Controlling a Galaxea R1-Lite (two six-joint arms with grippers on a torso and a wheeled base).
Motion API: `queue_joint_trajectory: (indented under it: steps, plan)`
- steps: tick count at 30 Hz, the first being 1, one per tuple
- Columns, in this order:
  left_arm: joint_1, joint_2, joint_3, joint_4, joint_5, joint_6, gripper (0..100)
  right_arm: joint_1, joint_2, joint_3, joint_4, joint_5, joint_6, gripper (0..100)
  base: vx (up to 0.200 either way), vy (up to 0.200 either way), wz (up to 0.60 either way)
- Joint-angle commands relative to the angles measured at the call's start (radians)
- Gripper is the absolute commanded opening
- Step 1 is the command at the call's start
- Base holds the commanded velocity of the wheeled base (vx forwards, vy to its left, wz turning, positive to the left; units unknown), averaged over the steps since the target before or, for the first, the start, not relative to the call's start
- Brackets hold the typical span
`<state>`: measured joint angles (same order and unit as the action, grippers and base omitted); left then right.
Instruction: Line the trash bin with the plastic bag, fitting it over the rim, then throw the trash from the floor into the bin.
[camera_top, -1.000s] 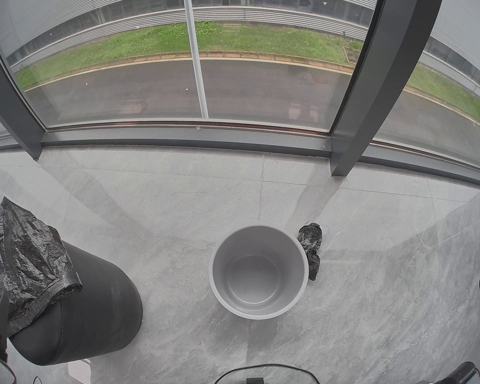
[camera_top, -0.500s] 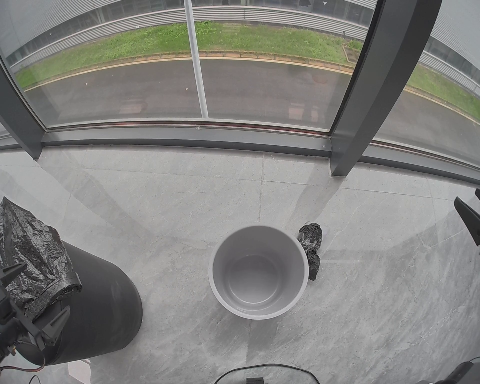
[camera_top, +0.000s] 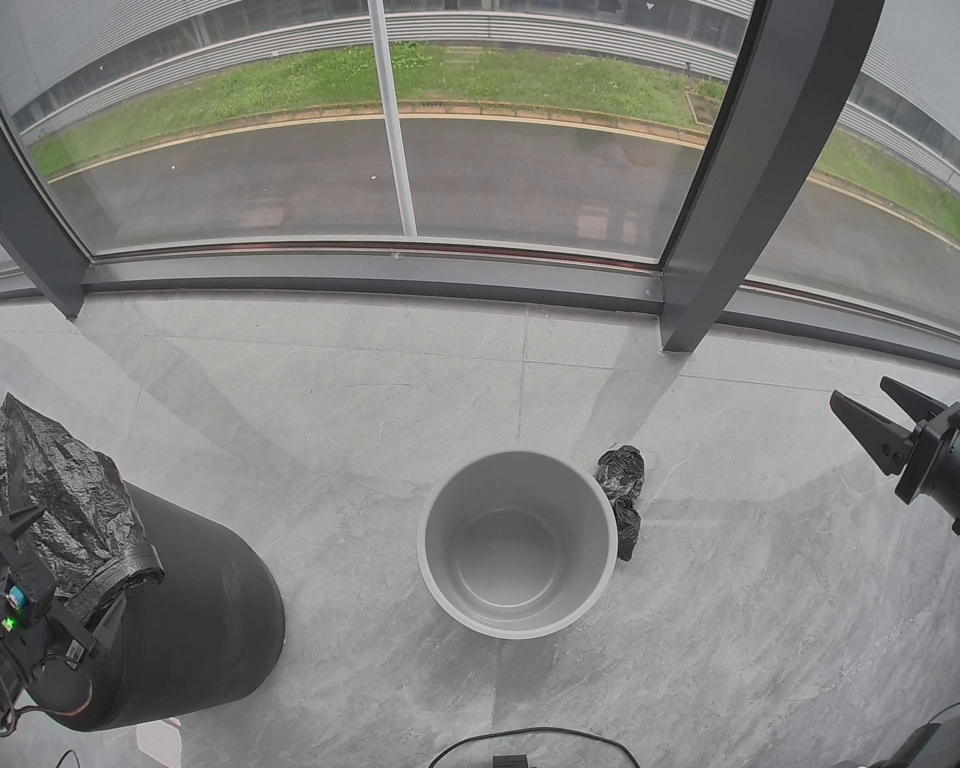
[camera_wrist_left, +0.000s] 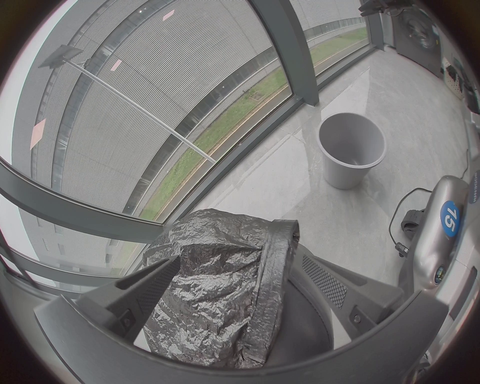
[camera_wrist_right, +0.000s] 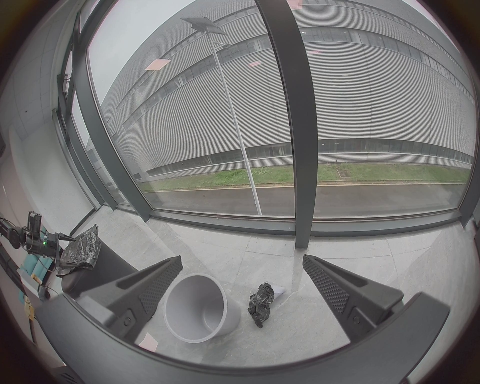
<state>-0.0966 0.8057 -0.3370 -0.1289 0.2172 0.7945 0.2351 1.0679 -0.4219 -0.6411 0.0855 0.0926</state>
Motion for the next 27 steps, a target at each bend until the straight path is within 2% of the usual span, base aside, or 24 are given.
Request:
queue_joint_trajectory:
  steps: [1, 8, 12, 20, 27]
  plan:
    - [0.000, 0.099, 0.007, -0.057, 0.014, -0.001, 100, 0.003, 0.020, 0.003, 0.000, 0.000, 0.001, 100, 0.000, 0.000, 0.00]
    - [0.005, 0.216, 0.006, -0.141, 0.017, -0.006, 100, 0.003, 0.020, 0.003, 0.000, 0.000, 0.003, 100, 0.000, 0.000, 0.00]
    - [0.035, 0.259, 0.004, -0.193, 0.019, 0.000, 100, 0.003, 0.023, 0.003, 0.000, 0.000, 0.003, 100, 0.000, 0.000, 0.00]
    - [0.057, 0.314, 0.003, -0.204, 0.022, 0.002, 100, 0.003, 0.027, 0.011, 0.000, 0.002, 0.003, 100, 0.000, 0.000, 0.00]
    - [0.057, 0.290, 0.006, -0.204, 0.022, 0.012, 100, 0.003, 0.041, 0.011, -0.002, 0.002, 0.003, 100, 0.000, 0.000, 0.00]
